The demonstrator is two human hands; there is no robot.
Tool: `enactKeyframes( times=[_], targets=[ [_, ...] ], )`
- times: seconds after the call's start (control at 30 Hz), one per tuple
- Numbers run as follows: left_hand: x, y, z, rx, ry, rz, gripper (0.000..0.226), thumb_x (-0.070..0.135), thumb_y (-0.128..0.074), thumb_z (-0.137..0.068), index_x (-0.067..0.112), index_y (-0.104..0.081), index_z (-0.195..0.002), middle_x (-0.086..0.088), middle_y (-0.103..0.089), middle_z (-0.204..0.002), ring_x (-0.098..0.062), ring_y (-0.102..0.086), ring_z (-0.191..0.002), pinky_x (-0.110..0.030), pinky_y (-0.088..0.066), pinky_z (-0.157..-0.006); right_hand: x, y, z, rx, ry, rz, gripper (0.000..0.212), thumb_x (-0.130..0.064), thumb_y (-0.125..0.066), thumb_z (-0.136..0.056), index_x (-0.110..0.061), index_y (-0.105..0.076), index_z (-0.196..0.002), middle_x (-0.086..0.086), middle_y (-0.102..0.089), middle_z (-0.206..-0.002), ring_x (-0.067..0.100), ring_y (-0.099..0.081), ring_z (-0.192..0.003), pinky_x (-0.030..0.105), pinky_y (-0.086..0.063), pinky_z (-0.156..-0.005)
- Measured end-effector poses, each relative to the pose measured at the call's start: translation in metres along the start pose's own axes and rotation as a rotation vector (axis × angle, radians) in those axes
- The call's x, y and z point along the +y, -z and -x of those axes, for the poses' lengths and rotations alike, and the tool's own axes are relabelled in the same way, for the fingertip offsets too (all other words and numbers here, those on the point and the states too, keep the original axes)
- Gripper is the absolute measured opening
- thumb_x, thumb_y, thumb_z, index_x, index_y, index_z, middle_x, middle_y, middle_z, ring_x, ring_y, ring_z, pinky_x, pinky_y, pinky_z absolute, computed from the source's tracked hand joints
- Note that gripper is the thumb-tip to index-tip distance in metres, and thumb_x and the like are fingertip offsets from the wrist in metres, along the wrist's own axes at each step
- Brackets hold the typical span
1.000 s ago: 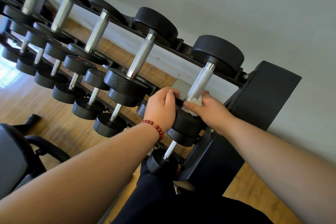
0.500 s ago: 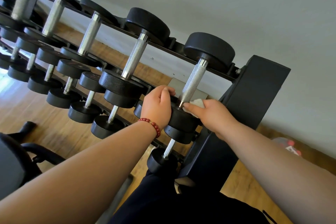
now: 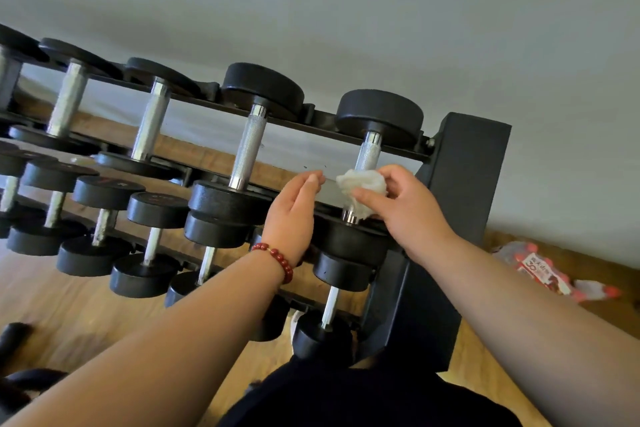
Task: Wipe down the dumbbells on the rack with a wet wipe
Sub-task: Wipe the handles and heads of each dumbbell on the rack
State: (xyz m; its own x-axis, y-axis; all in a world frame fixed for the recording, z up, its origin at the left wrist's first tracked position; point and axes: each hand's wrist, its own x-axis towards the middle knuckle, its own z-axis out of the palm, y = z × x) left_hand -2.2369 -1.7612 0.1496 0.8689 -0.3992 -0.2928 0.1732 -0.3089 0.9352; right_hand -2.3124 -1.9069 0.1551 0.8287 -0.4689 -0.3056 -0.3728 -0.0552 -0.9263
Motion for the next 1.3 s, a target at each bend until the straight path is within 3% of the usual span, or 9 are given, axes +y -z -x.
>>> enactKeyframes(
  times=[0.17,0.43,0.67,0.73,0.87,0.97,1.07,1.17,1.3],
  targets=[
    [0.018,0.025,-0.012,-0.225,-0.015,-0.046,0.014,0.04,-0.049,-0.098,0.045,-0.06,-0.106,0.016,-0.062,-0.118,-0.004,-0.056,-0.116,-0.033,-0.045,-0.103,-0.005,-0.019,-0.003,-0.001,-0.117,-0.324,0.018,-0.014,-0.07,-0.087,-0.02,-0.068,-0.104,0.005,-0.072,-0.105,0.02,-0.07,-0.099,0.039,-0.055,-0.091],
    [0.026,0.033,-0.026,-0.399,-0.083,-0.002,0.016,0.022,-0.061,-0.094,0.036,-0.068,-0.1,0.005,-0.074,-0.1,-0.009,-0.069,-0.096,-0.025,-0.056,-0.086,-0.01,-0.04,-0.004,0.223,-0.106,-0.271,0.014,-0.012,-0.069,-0.089,-0.021,-0.064,-0.099,0.002,-0.073,-0.096,0.015,-0.071,-0.082,0.025,-0.053,-0.067],
    [0.025,0.028,-0.051,-0.153,-0.116,-0.119,0.013,0.029,-0.061,-0.094,0.038,-0.063,-0.086,0.017,-0.065,-0.087,0.0,-0.061,-0.084,-0.016,-0.049,-0.074,-0.004,-0.036,0.002,0.404,-0.06,-0.093,0.014,-0.031,-0.061,-0.094,-0.031,-0.067,-0.107,-0.009,-0.069,-0.105,0.009,-0.065,-0.098,0.034,-0.053,-0.091],
    [0.024,0.02,-0.057,-0.156,-0.165,-0.185,0.017,0.03,-0.06,-0.095,0.039,-0.062,-0.081,0.019,-0.061,-0.08,0.004,-0.056,-0.075,-0.014,-0.048,-0.07,-0.007,-0.037,0.004,0.468,-0.04,-0.067,0.012,-0.029,-0.057,-0.096,-0.03,-0.066,-0.105,-0.013,-0.066,-0.102,0.005,-0.062,-0.096,0.027,-0.051,-0.09],
    [0.019,-0.003,-0.062,-0.31,-0.074,-0.194,0.013,0.032,-0.06,-0.095,0.028,-0.073,-0.095,0.014,-0.066,-0.078,-0.003,-0.063,-0.082,-0.019,-0.051,-0.078,-0.002,-0.046,0.007,0.551,-0.025,0.024,0.025,-0.023,-0.05,-0.1,-0.023,-0.057,-0.123,-0.009,-0.06,-0.116,0.0,-0.055,-0.098,0.005,-0.037,-0.077],
    [0.013,-0.011,-0.065,-0.325,0.046,-0.076,0.027,0.039,-0.058,-0.095,0.018,-0.074,-0.088,0.001,-0.072,-0.079,-0.015,-0.069,-0.084,-0.032,-0.056,-0.087,0.008,-0.056,0.006,0.527,-0.033,0.081,0.024,-0.025,-0.05,-0.1,-0.022,-0.058,-0.122,-0.005,-0.06,-0.118,0.0,-0.056,-0.099,0.005,-0.039,-0.077],
    [0.007,-0.014,-0.075,-0.306,0.109,0.006,0.014,0.031,-0.06,-0.094,0.02,-0.068,-0.097,0.0,-0.071,-0.096,-0.015,-0.068,-0.092,-0.038,-0.056,-0.091,0.009,-0.059,0.004,0.534,-0.024,0.084,0.02,-0.028,-0.052,-0.098,-0.022,-0.061,-0.115,-0.007,-0.063,-0.11,-0.002,-0.058,-0.095,0.008,-0.043,-0.078],
    [0.004,-0.021,-0.085,-0.372,0.098,-0.085,0.033,0.038,-0.062,-0.092,0.02,-0.055,-0.119,0.003,-0.065,-0.11,-0.015,-0.064,-0.103,-0.041,-0.05,-0.099,0.009,-0.06,0.006,0.556,-0.03,0.063,0.013,-0.03,-0.053,-0.098,-0.028,-0.06,-0.108,-0.01,-0.064,-0.103,-0.003,-0.059,-0.092,0.009,-0.043,-0.075],
    [0.007,-0.031,-0.088,-0.572,0.073,-0.286,0.054,0.055,-0.033,-0.1,0.021,-0.044,-0.14,0.002,-0.059,-0.122,-0.015,-0.057,-0.107,-0.033,-0.047,-0.096,0.01,-0.061,0.008,0.59,-0.054,0.034,0.012,-0.03,-0.05,-0.099,-0.029,-0.061,-0.104,-0.012,-0.064,-0.096,-0.004,-0.059,-0.087,0.01,-0.043,-0.073]
  ],
)
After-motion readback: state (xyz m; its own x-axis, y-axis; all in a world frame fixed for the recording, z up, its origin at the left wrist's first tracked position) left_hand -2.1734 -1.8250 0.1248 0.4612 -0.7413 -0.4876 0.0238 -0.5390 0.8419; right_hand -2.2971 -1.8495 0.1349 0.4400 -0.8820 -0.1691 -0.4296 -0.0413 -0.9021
